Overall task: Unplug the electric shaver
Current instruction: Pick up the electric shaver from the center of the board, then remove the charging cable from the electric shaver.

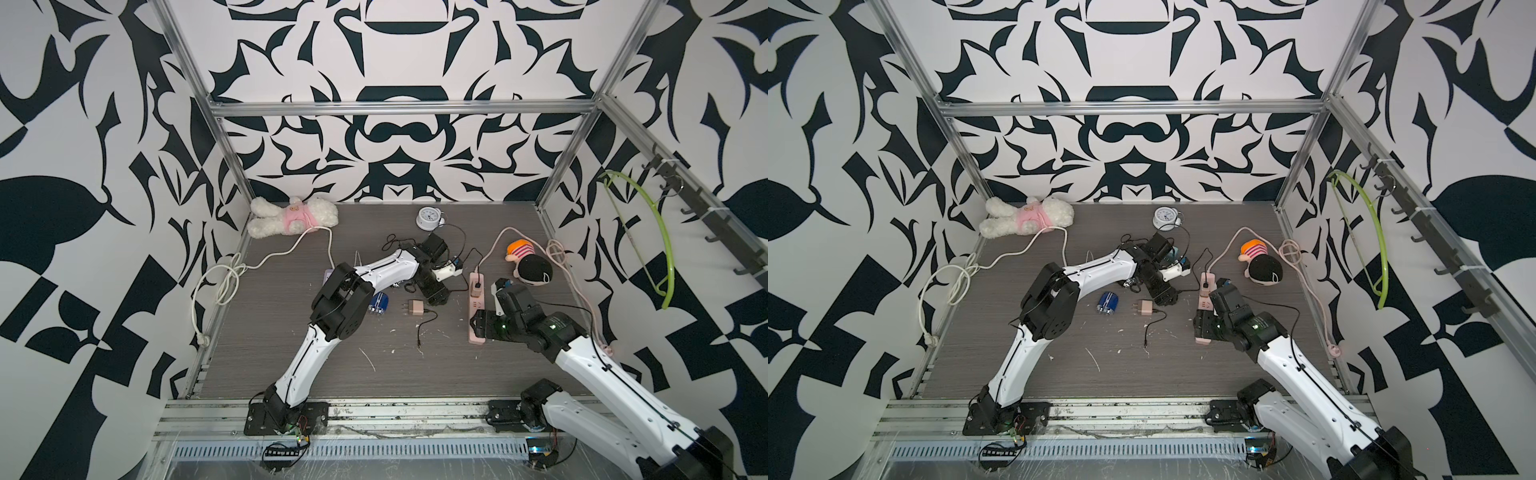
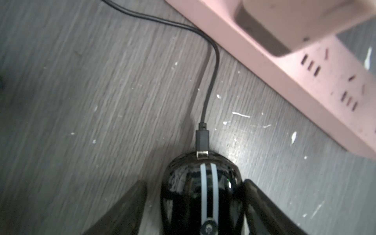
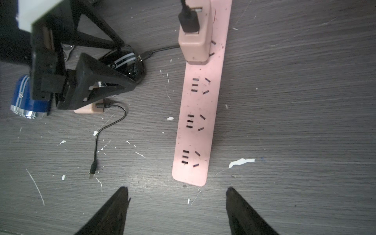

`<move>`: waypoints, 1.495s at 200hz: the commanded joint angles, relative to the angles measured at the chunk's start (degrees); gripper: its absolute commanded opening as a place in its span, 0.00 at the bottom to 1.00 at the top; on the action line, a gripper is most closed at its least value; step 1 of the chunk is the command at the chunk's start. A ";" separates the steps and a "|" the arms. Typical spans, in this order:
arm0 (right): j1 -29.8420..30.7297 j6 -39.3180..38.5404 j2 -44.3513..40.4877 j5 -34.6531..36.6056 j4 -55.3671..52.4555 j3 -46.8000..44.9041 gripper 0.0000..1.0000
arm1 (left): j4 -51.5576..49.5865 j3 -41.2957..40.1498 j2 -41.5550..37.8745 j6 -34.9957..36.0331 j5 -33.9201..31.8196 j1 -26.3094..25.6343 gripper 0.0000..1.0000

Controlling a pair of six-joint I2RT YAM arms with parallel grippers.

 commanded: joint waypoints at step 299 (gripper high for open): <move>-6.45 24.25 7.52 -23.26 49.29 -11.08 0.50 | 9.03 -21.73 -25.12 -6.26 2.69 -2.55 0.60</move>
